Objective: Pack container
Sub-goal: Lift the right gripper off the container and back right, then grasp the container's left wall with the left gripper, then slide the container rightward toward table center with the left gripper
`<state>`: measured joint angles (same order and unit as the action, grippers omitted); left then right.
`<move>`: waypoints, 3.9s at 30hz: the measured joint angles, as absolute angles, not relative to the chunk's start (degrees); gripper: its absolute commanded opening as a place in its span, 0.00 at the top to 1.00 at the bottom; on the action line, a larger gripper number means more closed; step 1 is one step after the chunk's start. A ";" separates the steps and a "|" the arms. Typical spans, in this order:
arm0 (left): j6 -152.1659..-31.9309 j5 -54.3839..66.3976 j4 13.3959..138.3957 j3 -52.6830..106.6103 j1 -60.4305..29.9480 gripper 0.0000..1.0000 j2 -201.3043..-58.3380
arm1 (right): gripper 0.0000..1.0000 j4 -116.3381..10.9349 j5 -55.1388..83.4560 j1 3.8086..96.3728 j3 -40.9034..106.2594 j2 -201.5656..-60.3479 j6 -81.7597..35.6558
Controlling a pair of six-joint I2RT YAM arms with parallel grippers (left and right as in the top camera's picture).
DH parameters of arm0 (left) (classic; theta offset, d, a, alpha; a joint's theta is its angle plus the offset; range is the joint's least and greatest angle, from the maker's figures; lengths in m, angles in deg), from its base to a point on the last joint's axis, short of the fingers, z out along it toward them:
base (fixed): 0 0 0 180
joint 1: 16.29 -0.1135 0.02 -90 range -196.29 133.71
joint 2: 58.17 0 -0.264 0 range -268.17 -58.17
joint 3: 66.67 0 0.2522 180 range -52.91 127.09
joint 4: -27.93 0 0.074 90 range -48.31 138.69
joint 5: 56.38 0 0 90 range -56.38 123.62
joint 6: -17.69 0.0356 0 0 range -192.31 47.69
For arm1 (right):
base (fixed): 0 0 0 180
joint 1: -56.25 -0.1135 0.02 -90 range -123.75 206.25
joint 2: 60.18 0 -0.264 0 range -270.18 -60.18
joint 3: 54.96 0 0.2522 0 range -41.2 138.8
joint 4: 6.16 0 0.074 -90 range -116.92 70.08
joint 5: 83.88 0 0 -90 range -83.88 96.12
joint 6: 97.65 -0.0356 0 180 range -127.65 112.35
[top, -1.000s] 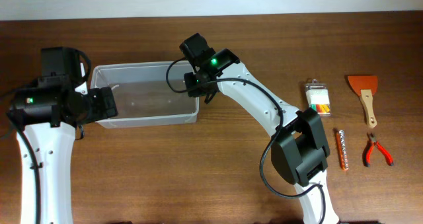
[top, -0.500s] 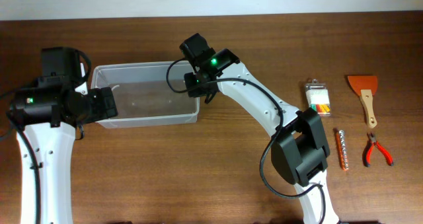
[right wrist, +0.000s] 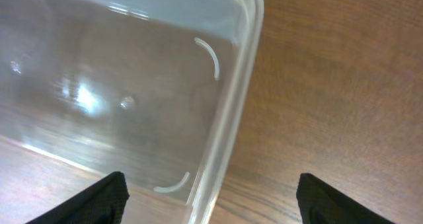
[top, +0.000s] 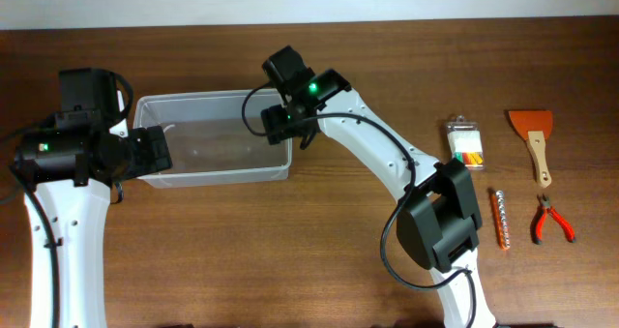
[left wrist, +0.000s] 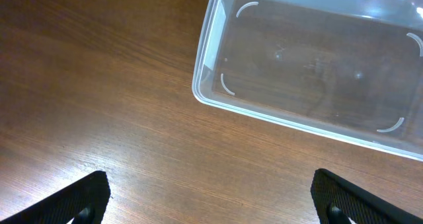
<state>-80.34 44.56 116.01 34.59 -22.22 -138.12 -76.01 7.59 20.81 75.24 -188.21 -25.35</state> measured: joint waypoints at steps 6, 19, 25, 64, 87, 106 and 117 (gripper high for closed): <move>-80.34 44.54 115.84 34.59 -22.22 0.01 -138.12 | 0.02 -84.84 7.59 22.17 89.25 -188.87 -24.45; -77.35 44.32 106.55 34.35 -22.86 0.07 -138.75 | 0.01 -116.60 6.15 46.54 114.17 -188.65 -23.73; -73.22 41.66 103.64 34.35 -30.27 0.01 -144.91 | 0.01 -116.88 10.24 55.89 113.30 -188.65 -21.22; -57.13 32.54 88.56 34.18 -31.19 0.42 -171.64 | 0.01 -116.88 14.19 60.24 113.30 -188.65 -17.37; -59.95 33.44 88.58 36.67 -31.19 0.91 -171.64 | 0.01 -116.88 14.19 60.24 113.30 -188.65 -16.69; -60.37 32.04 92.69 40.01 -31.19 0.98 -171.64 | 0.01 -116.88 14.19 60.24 113.30 -188.65 -16.65; -60.37 31.32 102.66 52.78 -26.03 0.98 -171.64 | 0.01 -116.88 14.10 60.24 113.30 -188.65 -16.65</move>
